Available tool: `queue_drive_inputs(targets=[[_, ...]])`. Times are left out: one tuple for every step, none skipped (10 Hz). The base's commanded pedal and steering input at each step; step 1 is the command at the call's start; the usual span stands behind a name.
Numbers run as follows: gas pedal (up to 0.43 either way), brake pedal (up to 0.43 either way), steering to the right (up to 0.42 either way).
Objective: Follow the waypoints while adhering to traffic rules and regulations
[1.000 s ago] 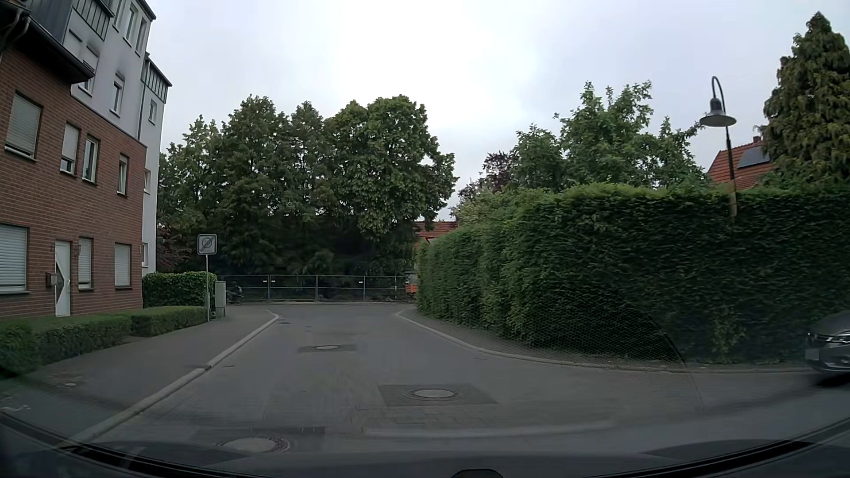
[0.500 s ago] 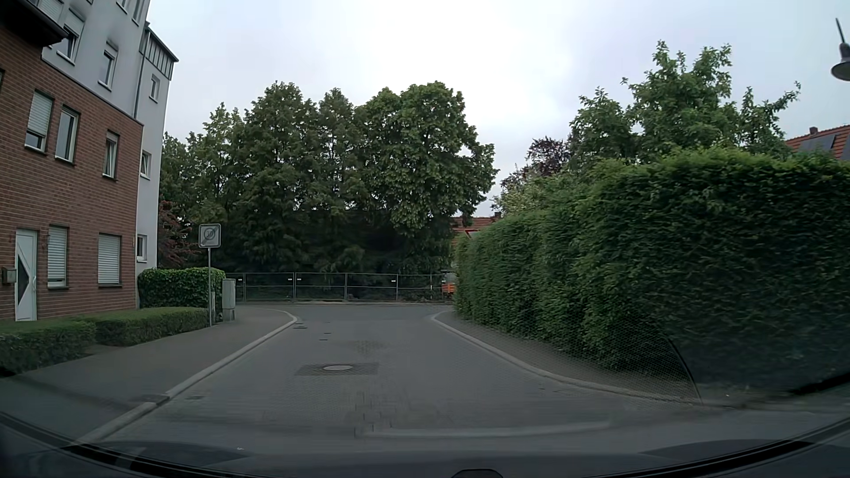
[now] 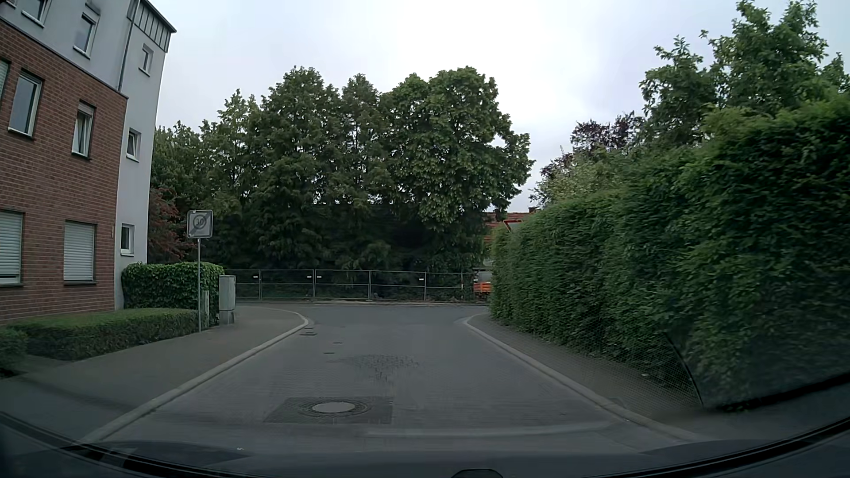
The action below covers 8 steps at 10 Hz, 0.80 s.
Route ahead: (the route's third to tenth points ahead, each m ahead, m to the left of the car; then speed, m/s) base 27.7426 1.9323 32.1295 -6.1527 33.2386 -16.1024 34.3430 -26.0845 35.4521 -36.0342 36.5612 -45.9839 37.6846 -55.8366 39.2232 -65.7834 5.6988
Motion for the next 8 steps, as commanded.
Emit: queue_drive_inputs(targets=[[0.118,0.0,-0.075],[0.118,0.0,-0.072],[0.118,0.0,-0.066],[0.118,0.0,-0.06],[0.11,0.0,-0.055],[0.11,0.0,-0.054],[0.11,0.0,-0.052],[0.11,0.0,-0.05]])
